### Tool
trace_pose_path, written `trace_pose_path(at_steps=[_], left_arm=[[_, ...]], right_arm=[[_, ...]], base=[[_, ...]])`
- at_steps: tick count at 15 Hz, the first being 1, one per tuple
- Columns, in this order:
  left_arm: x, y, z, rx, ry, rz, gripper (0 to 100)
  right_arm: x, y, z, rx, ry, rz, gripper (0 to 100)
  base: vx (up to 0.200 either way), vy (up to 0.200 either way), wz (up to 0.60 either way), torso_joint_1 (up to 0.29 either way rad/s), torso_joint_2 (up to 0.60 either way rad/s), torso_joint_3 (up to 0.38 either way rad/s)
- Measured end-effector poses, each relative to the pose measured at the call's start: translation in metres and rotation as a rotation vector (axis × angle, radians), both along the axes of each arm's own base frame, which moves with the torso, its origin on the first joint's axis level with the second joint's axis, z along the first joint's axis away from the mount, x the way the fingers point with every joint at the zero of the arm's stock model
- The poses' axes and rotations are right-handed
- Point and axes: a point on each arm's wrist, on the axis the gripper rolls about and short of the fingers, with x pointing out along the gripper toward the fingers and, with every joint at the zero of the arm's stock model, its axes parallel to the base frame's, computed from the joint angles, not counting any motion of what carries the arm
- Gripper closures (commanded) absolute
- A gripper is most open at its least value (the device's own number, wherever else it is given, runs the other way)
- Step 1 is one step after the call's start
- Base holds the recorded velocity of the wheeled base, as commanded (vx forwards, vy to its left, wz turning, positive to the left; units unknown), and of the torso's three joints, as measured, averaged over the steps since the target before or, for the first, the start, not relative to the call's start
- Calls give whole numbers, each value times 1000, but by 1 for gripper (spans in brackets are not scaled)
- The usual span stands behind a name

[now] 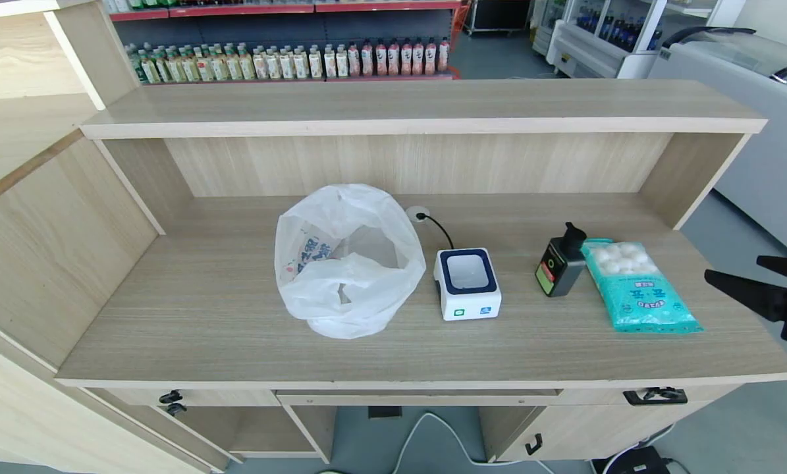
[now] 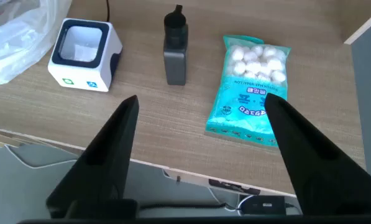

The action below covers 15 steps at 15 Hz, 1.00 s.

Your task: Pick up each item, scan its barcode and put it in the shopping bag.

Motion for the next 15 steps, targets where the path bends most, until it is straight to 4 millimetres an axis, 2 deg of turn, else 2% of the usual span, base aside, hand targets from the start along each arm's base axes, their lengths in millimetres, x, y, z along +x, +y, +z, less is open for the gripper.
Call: trace_pose_path(at_steps=[4,10,15], left_arm=[[0,0,0,0,0,0,0],[0,0,0,0,0,0,0],[0,0,0,0,0,0,0]], right_arm=[[4,-4,-21,-4,67,1,0],[45,-27,-41,-24,30,13,0],[70,-36,-58,-41,67,20,0]], base=[[0,0,0,0,0,0],[0,0,0,0,0,0],[0,0,0,0,0,0]])
